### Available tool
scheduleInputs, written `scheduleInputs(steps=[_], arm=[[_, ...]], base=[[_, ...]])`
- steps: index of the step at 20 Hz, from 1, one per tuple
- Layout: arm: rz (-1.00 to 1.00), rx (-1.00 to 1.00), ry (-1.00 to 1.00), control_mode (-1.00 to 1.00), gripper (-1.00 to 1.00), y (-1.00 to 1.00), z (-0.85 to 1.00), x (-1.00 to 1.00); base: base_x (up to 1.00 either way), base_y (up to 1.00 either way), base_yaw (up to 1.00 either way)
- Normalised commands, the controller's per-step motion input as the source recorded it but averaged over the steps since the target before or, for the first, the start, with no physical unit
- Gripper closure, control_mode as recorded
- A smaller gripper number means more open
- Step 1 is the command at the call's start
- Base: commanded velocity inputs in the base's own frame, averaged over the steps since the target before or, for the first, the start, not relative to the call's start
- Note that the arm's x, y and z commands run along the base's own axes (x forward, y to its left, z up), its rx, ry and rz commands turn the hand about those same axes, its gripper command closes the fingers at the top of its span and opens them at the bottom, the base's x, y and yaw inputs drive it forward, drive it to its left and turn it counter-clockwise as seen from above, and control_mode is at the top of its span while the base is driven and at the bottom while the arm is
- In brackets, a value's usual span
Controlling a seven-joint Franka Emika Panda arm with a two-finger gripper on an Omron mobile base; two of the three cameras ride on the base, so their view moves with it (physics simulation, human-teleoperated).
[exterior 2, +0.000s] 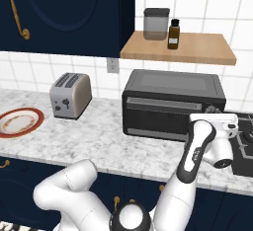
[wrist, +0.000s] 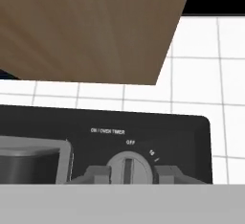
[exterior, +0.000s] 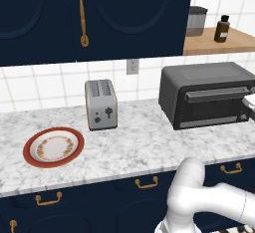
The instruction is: Pick up the kebab skewer and baguette bread, and place them inside the toaster oven. Close the toaster oven door and start by setting the timer.
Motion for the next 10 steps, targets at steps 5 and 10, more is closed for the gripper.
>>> scheduleInputs(steps=[5,10], arm=[[0.00,0.00,0.00,-1.00,1.00,0.37,0.08,0.00],[0.00,0.00,0.00,-1.00,1.00,0.36,0.13,0.00]], base=[[0.00,0.00,0.00],[0.00,0.00,0.00]])
